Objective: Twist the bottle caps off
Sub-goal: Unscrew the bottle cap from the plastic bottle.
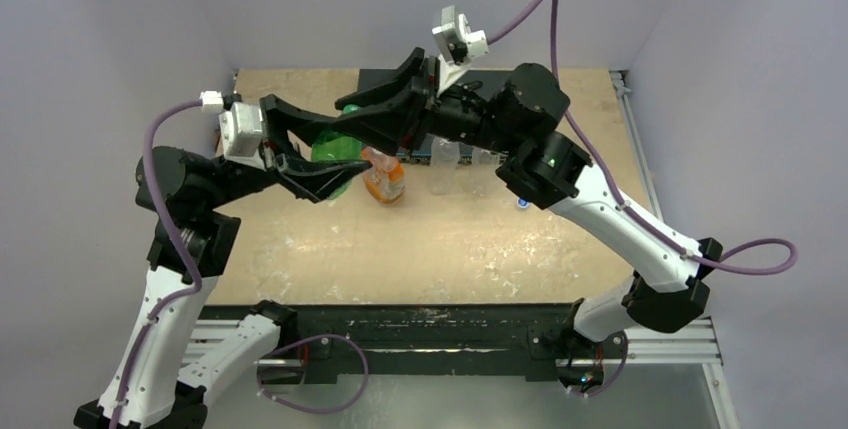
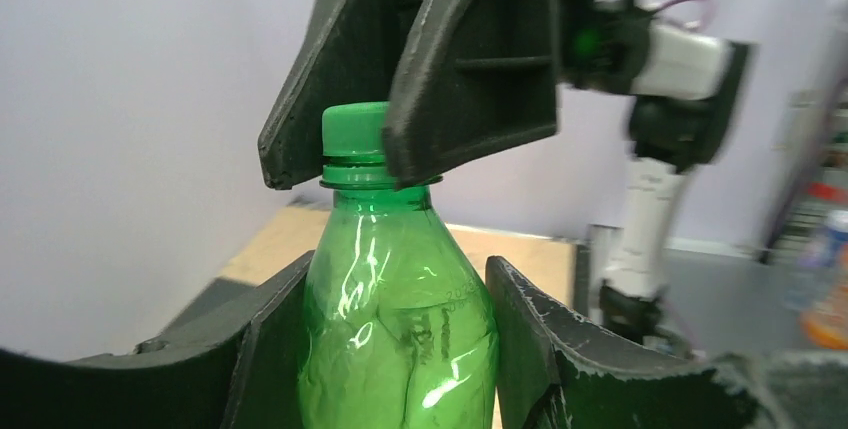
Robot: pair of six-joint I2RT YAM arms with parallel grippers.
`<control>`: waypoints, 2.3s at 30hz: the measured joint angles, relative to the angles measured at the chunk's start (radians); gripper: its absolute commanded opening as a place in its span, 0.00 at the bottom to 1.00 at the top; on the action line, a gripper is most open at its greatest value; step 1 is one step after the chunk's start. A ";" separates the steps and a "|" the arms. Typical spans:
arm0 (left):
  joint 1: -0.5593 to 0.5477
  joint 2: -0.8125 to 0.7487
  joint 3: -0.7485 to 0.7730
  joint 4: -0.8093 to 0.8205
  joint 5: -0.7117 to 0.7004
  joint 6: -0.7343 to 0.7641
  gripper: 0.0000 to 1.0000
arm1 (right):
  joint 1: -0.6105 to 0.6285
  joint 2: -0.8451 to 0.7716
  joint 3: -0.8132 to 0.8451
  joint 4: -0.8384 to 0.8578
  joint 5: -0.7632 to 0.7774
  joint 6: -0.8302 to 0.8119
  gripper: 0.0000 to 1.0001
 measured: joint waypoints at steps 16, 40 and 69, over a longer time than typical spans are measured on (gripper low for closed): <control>-0.015 0.049 0.003 0.271 0.381 -0.422 0.00 | -0.052 -0.042 -0.109 0.290 -0.571 0.067 0.79; 0.000 -0.039 -0.026 -0.117 -0.152 0.216 0.00 | 0.121 0.116 0.183 -0.191 0.618 0.018 0.70; 0.000 -0.031 -0.027 -0.132 -0.368 0.289 0.00 | 0.122 0.181 0.197 -0.180 0.618 0.111 0.43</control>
